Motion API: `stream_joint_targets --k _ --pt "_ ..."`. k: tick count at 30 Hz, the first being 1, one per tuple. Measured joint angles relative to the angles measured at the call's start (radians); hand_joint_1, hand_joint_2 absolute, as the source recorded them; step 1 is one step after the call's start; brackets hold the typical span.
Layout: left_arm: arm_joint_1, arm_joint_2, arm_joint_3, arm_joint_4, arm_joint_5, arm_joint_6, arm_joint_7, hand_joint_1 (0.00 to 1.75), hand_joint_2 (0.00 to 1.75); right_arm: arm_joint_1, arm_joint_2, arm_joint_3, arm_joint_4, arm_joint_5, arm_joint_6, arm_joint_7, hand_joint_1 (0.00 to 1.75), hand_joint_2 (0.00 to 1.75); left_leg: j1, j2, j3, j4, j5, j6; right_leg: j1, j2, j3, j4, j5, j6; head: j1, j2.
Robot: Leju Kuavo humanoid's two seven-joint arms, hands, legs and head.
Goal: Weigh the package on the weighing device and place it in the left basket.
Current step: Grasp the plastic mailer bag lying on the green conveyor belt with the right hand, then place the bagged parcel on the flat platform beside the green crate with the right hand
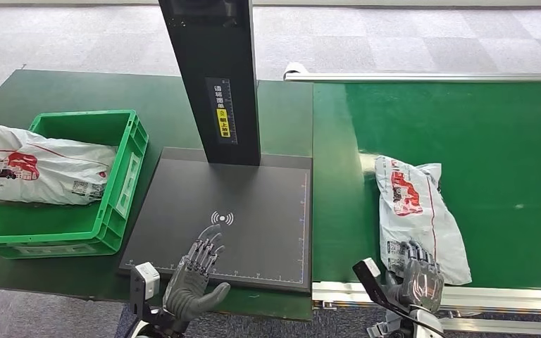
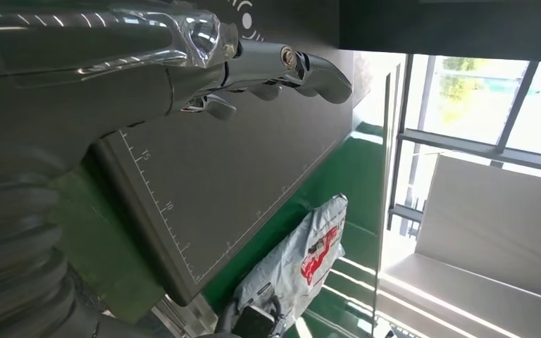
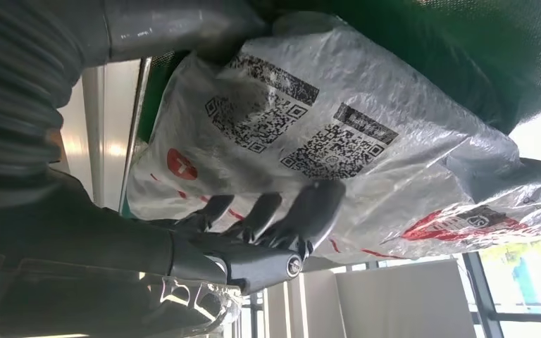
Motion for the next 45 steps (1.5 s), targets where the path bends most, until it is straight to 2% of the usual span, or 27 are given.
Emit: stream_joint_targets --k 12,14,17,21,27,31,35,40,45 --pt "0.001 0.0 0.003 0.0 -0.001 0.003 0.0 0.0 1.75 -0.008 0.002 0.025 0.002 -0.086 0.0 -0.037 1.75 1.75 0.0 0.0 0.0 0.0 0.0 0.0 0.0 0.0 0.0 0.0 0.0 0.0 0.0 0.0" --pt "0.002 0.0 0.003 -0.001 0.0 0.005 0.0 0.0 1.75 -0.008 0.002 0.027 0.002 -0.137 0.0 -0.067 1.75 1.75 0.0 0.0 0.0 0.0 0.0 0.0 0.0 0.0 0.0 0.0 0.0 0.0 0.0 0.0" --pt "0.005 0.0 0.004 -0.001 0.001 0.012 -0.002 0.0 1.75 0.006 0.003 0.034 -0.025 -0.289 0.017 -0.142 1.75 1.75 0.0 -0.001 0.0 0.0 0.0 0.0 0.0 -0.001 0.0 0.0 0.0 0.0 0.0 0.0" --pt "0.012 0.0 0.007 -0.005 0.001 0.02 -0.013 0.0 1.75 0.088 0.012 0.077 -0.214 -0.443 0.068 -0.185 1.75 1.75 0.0 -0.002 -0.001 0.0 0.0 0.0 0.0 -0.001 0.0 0.0 0.0 0.0 0.0 0.0" --pt "0.014 0.0 0.015 -0.011 -0.006 0.043 -0.048 0.0 1.75 0.219 0.016 0.197 -0.642 -0.518 0.133 -0.188 1.75 1.75 0.0 -0.002 -0.002 0.0 0.0 0.0 0.0 -0.001 -0.002 0.0 -0.001 0.0 0.0 0.0" --pt "0.006 0.001 0.031 -0.016 -0.013 0.054 -0.07 0.0 1.75 0.243 -0.003 0.302 -0.814 -0.616 0.218 -0.221 1.75 1.75 0.0 -0.001 -0.001 0.0 0.0 0.0 0.0 -0.001 -0.001 0.0 -0.001 0.0 0.0 0.0" --pt "-0.006 0.002 0.058 -0.03 -0.023 0.063 -0.074 0.0 1.75 0.24 -0.021 0.411 -0.886 -0.729 0.342 -0.242 1.75 1.75 0.0 -0.002 -0.001 0.0 0.0 0.0 0.0 -0.001 0.0 0.0 -0.001 -0.001 0.0 0.0" --pt "-0.018 0.008 0.107 -0.045 -0.034 0.086 -0.079 0.0 1.75 0.228 -0.024 0.545 -0.876 -0.852 0.515 -0.247 1.75 1.75 0.001 -0.002 -0.001 0.0 0.0 0.0 0.001 -0.001 0.0 0.001 -0.001 -0.001 0.0 0.0" --pt "-0.018 0.016 0.158 -0.068 -0.049 0.11 -0.082 0.0 1.75 0.194 -0.005 0.638 -0.753 -0.974 0.678 -0.227 1.75 1.75 0.001 -0.002 -0.001 0.0 0.0 0.0 0.001 -0.001 0.0 0.001 -0.001 -0.001 0.0 0.0"
